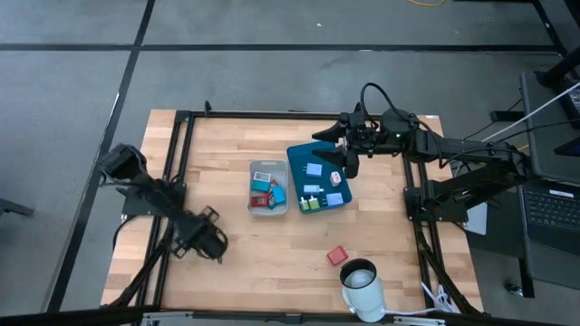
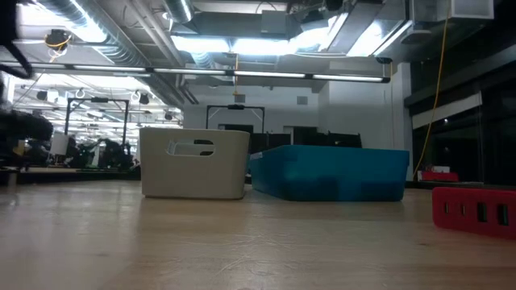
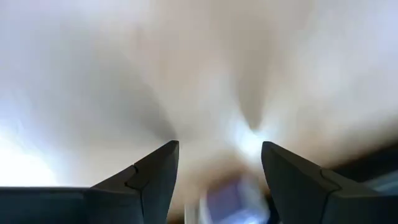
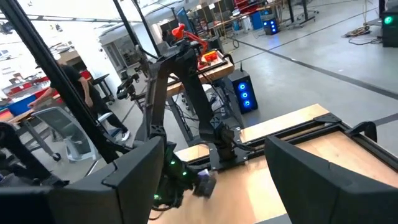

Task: Pick & Place Office items
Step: Put the violet charger adapter into the blue bin

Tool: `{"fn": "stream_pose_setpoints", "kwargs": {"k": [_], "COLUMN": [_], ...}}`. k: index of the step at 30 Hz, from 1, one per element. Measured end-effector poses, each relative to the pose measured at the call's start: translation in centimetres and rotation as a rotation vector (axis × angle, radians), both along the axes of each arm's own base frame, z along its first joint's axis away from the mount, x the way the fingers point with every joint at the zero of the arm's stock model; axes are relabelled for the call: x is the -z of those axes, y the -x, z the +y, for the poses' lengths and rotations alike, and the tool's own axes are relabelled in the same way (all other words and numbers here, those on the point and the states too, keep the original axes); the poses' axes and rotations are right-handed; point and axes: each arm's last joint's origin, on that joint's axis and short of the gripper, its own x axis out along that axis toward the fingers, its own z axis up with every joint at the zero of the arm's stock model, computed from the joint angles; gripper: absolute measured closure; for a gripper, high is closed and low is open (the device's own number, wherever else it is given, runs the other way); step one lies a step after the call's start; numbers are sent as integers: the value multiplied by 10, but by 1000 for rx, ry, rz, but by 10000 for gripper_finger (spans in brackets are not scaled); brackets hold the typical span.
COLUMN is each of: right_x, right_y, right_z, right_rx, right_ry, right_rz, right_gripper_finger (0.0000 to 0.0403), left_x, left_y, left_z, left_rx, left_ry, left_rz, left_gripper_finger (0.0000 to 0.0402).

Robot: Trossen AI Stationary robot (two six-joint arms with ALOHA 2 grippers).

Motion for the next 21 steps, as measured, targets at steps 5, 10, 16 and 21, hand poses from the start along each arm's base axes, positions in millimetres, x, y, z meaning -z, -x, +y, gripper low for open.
{"fn": "stream_pose_setpoints", "kwargs": {"k": [5,10,16,21], "right_x": [-1,0,0,0], "right_y": [0,0,0,0], "right_z": [0,0,0,0], "right_rx": [-5,-5,-5,-5], "right_ry": [-9,-17,-13,-11], "right_rz": [-7,2,1,1], "right_gripper_finger": [119,119,119,119], "left_x": [14,14,-19,-39], "left_y": [-3,-5,2,13], "left_z": [11,10,2,5], "left_rx": [-72,-60,15,14], "left_ry": [-66,-70,90,59], "left_rz": [127,162,110,110], "left_gripper_finger": [176,176,175,169]}}
